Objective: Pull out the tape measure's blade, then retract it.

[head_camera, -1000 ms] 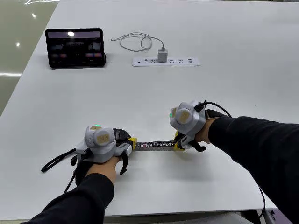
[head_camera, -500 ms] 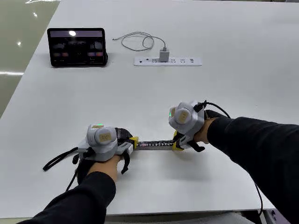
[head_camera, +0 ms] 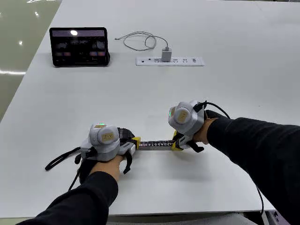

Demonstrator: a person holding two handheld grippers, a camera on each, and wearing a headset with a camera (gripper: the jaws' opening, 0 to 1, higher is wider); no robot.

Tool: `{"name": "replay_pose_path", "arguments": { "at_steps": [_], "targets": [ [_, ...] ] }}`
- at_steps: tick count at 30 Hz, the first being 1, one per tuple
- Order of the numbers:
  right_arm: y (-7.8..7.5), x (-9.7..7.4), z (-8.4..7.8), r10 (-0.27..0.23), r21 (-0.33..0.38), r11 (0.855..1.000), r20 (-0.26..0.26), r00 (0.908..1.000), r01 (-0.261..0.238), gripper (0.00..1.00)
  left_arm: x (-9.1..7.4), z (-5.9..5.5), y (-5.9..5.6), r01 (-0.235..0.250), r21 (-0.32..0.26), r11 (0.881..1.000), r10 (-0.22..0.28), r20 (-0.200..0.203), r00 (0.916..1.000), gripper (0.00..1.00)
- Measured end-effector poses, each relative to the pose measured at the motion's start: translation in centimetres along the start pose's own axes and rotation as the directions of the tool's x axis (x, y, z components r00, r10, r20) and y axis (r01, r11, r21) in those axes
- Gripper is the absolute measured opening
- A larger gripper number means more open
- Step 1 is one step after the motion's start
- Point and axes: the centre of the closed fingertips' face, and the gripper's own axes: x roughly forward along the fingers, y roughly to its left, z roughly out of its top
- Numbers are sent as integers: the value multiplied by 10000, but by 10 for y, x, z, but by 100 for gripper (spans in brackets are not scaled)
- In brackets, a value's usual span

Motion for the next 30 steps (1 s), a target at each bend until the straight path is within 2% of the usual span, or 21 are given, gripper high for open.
{"name": "replay_pose_path", "arguments": {
  "at_steps": [19,30],
  "targets": [
    [2,4,11,-44,-193,9998,157,9999,47,11,0,0,0,72,-13,10000,-72,-11,10000,64],
    [4,7,18,-69,-79,9999,239,9997,71,11,0,0,-1,145,-40,9999,-145,-25,9999,64]
  ]
}}
